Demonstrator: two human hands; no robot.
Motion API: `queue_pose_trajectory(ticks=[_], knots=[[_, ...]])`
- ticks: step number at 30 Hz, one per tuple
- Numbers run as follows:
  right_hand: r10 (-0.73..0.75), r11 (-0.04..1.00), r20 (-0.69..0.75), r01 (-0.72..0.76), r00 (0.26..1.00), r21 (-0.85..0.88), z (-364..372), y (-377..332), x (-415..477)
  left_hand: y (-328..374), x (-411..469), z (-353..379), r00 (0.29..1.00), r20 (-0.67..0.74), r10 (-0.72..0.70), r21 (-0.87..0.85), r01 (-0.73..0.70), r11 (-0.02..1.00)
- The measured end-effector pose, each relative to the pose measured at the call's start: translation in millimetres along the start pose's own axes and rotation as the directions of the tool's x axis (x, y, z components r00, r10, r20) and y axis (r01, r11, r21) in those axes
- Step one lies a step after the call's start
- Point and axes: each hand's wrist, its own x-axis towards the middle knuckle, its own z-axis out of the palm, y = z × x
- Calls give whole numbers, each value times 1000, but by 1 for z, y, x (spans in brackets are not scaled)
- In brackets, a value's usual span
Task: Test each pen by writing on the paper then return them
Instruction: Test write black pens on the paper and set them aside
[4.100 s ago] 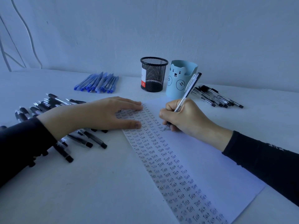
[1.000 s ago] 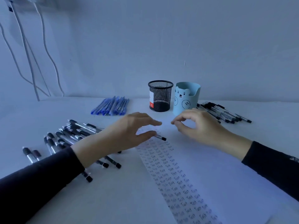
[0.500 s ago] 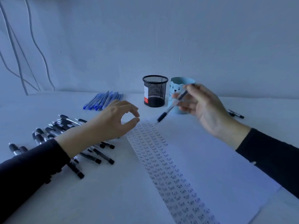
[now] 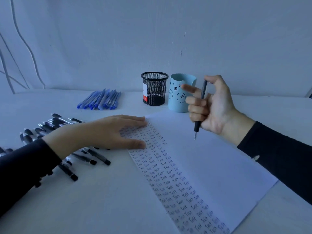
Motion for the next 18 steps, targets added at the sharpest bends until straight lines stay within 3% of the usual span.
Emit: queue_pose_trajectory(ticks=[5, 8, 12, 18], knots=[[-39, 979, 32, 45, 999, -196, 5, 10, 3, 1, -1, 0, 1000, 0, -9, -17, 9, 1000], [12, 986, 75, 1, 997, -165, 6, 18, 1, 1, -1, 0, 1000, -5, -14, -14, 14, 1000], [110, 910, 124, -50, 986, -412, 4, 22, -3, 0, -1, 0, 1000, -9, -15, -2, 15, 1000], [144, 854, 189, -26, 971, -520, 3, 26, -1, 3, 0, -1, 999, -42, 22, -15, -23, 1000]])
